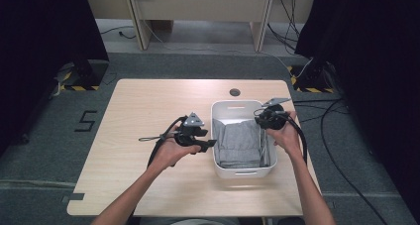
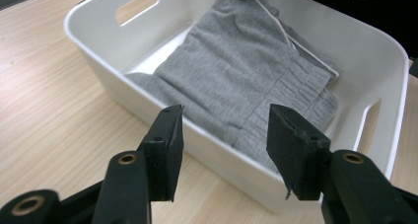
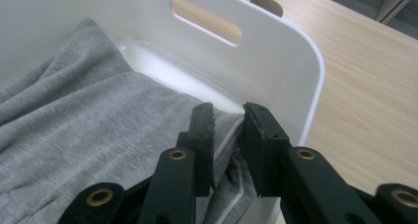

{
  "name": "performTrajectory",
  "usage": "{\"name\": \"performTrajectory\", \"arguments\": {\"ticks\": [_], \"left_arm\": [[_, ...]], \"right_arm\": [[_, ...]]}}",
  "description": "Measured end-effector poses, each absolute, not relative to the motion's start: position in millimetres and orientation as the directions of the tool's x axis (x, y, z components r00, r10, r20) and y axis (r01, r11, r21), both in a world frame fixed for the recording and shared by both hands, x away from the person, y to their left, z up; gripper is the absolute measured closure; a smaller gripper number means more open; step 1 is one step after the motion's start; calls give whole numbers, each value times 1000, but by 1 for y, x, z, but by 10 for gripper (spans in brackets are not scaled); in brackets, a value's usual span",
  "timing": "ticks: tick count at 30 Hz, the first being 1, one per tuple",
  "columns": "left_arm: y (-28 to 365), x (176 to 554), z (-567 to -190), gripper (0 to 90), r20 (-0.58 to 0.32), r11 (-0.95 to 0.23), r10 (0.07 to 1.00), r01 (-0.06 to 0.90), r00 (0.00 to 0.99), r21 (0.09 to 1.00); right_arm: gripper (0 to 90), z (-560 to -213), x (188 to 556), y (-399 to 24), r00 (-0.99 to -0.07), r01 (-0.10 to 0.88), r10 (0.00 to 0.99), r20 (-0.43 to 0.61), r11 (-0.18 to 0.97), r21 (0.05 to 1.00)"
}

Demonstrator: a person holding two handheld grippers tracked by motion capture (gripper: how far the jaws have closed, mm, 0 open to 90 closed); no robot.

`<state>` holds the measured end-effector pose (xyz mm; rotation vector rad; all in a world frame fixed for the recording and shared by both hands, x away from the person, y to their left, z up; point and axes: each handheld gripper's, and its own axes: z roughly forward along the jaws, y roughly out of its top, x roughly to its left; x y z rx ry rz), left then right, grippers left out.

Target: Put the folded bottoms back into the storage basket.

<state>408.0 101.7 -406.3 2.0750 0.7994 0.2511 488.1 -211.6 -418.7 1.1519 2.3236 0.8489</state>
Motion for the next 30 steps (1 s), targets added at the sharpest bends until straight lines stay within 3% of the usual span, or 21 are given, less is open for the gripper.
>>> {"name": "performTrajectory", "arguments": {"ticks": [7,17,24,30], "left_arm": [[138,399,-419,458,-124,-388,662,479,740,788],[189,395,-436,443,-172,-303,726,533,666,790],[206,393,-448,367,-192,-289,739,562,646,775],[214,390,-461,305,-203,-286,754,591,625,754]], "right_arm": [[755,-429,495,-208,-573,592,815,-84,483,646],[597,-406,485,-210,-547,568,837,-17,386,727],[429,-401,477,-214,-536,566,844,20,342,750],[365,-398,465,-221,-514,566,856,48,297,769]]}}
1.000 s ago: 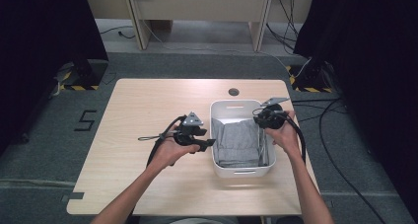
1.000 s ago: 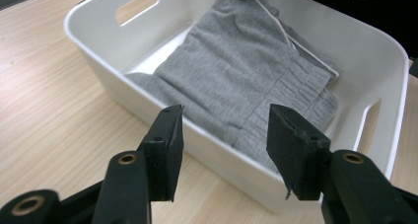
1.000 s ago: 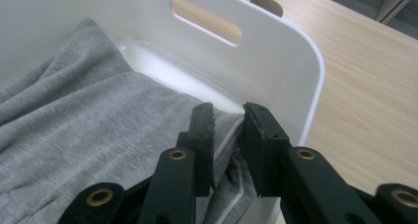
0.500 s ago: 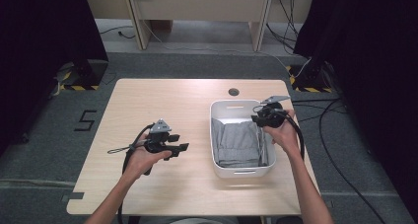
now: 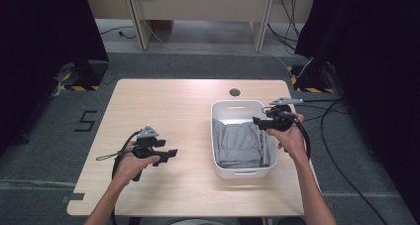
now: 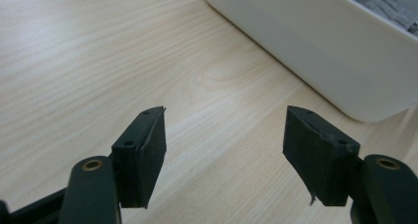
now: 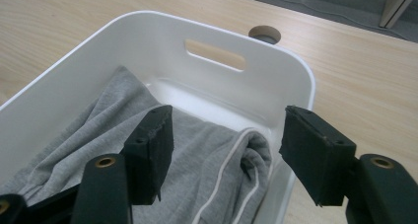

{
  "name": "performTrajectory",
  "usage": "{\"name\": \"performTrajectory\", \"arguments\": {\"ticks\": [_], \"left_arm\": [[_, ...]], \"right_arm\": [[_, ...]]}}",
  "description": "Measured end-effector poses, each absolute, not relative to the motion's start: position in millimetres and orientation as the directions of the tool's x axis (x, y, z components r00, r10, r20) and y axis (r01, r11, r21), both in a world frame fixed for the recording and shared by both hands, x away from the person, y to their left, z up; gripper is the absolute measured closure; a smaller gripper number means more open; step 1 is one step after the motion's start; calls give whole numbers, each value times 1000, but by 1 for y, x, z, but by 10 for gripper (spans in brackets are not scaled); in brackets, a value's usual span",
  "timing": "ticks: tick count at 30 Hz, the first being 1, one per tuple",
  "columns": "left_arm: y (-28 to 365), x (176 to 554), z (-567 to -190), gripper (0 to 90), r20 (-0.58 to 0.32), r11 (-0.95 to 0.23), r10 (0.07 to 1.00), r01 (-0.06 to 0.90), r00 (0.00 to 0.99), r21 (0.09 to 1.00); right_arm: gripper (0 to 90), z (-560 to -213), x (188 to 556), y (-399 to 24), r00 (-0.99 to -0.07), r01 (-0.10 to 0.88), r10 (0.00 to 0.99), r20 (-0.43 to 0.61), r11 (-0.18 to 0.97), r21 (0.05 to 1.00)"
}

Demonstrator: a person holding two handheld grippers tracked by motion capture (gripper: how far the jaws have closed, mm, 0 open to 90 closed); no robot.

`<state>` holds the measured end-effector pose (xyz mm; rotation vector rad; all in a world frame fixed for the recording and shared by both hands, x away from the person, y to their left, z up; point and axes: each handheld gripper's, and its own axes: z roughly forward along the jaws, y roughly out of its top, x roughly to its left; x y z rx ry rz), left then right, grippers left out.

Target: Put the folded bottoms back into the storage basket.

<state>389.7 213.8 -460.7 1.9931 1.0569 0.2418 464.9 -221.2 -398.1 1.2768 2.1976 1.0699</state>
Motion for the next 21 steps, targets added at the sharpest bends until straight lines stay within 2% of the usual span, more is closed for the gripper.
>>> {"name": "performTrajectory", "arguments": {"ticks": [10,21], "left_arm": [[227,385,-472,251,-206,-262,785,614,584,745],[237,378,-479,242,-206,-249,799,624,565,741]], "right_arm": [[339,-398,445,-227,-505,556,862,49,282,782],[311,-402,427,-234,-503,550,863,47,278,787]]}}
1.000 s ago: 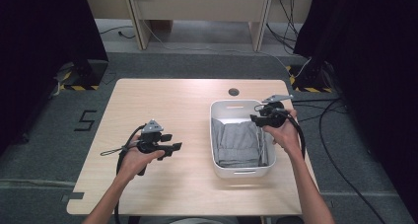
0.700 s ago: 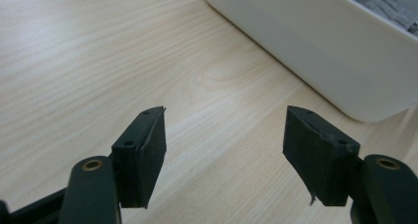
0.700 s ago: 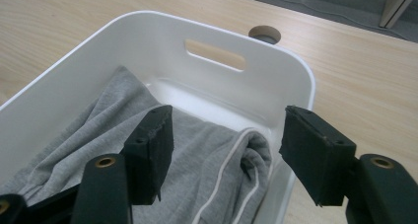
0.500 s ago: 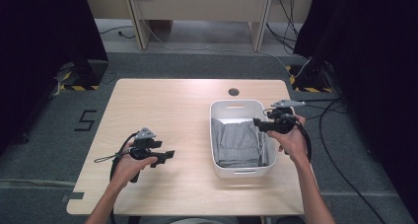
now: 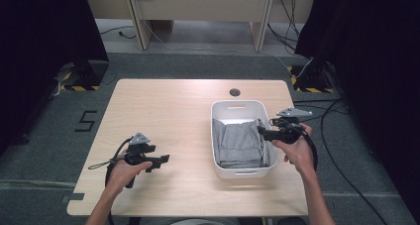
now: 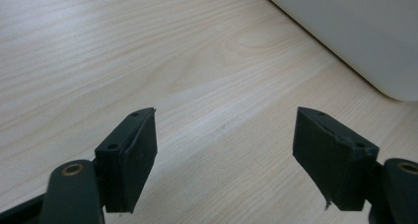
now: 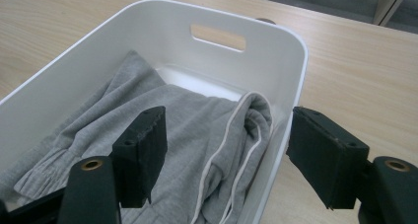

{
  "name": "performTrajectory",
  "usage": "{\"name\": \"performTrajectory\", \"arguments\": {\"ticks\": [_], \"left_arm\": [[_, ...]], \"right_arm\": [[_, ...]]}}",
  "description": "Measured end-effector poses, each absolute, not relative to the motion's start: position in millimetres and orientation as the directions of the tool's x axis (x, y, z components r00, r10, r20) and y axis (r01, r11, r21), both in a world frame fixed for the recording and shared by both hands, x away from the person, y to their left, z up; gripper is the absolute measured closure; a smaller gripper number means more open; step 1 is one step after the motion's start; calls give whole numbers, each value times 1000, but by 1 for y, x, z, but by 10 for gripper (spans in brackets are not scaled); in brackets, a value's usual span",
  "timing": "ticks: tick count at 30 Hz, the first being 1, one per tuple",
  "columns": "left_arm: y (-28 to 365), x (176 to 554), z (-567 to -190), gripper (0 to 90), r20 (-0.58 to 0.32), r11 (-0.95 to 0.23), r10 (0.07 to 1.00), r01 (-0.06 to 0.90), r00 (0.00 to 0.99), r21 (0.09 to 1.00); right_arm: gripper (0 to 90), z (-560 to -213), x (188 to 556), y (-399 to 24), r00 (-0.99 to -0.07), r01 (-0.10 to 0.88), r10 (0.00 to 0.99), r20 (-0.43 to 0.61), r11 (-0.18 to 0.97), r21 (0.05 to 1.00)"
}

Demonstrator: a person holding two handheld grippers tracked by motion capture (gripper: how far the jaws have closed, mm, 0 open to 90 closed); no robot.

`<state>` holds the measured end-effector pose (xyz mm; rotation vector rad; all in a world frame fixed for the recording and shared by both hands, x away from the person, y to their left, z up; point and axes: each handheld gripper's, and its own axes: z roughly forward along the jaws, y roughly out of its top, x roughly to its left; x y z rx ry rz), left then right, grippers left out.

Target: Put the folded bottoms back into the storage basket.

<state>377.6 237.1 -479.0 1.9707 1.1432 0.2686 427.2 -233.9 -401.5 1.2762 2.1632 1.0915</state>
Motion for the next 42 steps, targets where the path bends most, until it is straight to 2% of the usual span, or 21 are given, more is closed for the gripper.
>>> {"name": "performTrajectory", "arguments": {"ticks": [32,42], "left_arm": [[261,353,-488,237,-196,-219,830,628,522,747],[264,347,-496,225,-190,-222,834,631,518,744]], "right_arm": [[278,-420,379,-268,-464,550,883,63,232,802],[194,-430,368,-279,-433,557,898,80,196,807]]}}
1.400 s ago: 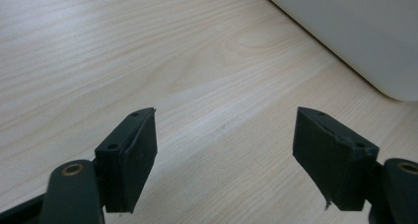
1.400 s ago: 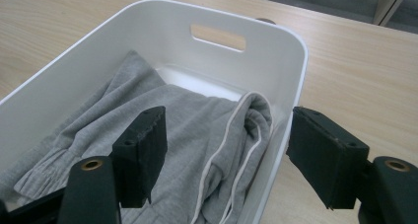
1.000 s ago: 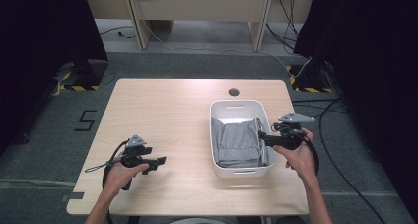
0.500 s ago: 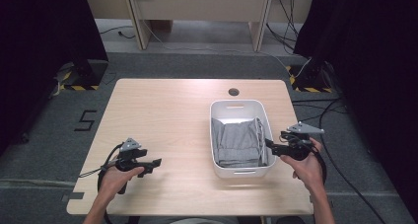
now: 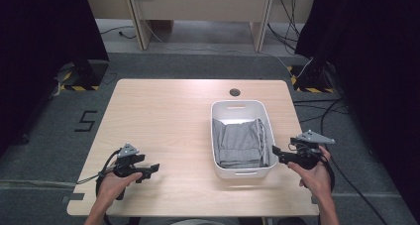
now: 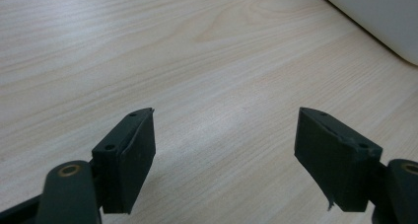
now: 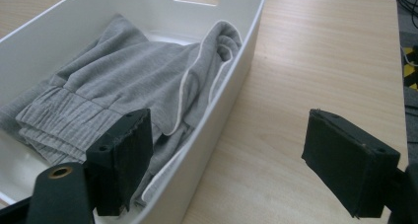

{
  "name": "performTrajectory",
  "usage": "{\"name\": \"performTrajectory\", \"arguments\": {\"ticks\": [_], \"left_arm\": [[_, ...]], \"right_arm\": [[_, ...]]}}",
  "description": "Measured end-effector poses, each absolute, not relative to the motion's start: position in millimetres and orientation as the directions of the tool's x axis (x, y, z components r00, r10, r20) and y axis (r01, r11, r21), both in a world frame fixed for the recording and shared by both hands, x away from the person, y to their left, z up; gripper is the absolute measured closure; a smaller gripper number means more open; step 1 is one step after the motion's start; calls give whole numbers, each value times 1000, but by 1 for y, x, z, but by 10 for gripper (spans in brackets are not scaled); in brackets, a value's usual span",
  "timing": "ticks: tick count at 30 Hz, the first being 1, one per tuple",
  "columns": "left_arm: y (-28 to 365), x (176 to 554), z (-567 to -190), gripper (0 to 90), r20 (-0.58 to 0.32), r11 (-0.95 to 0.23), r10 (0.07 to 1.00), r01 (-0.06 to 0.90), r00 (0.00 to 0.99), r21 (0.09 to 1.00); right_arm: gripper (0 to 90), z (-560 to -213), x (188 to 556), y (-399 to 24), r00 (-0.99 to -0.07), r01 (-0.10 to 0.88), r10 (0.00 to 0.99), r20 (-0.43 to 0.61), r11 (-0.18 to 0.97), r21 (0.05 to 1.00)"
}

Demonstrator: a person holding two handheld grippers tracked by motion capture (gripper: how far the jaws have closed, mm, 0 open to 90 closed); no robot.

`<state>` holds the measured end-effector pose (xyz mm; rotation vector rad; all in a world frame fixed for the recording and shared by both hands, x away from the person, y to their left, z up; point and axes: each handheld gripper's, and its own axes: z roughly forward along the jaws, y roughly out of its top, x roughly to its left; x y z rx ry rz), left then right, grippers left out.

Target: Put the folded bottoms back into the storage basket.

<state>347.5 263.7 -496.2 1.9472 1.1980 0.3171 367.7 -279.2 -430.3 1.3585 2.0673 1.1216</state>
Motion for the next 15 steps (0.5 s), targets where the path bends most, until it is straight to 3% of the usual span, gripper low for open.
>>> {"name": "performTrajectory", "arguments": {"ticks": [15], "left_arm": [[264,342,-507,222,-192,-229,835,643,516,731]], "right_arm": [[172,-443,346,-291,-422,538,898,120,142,831]]}}
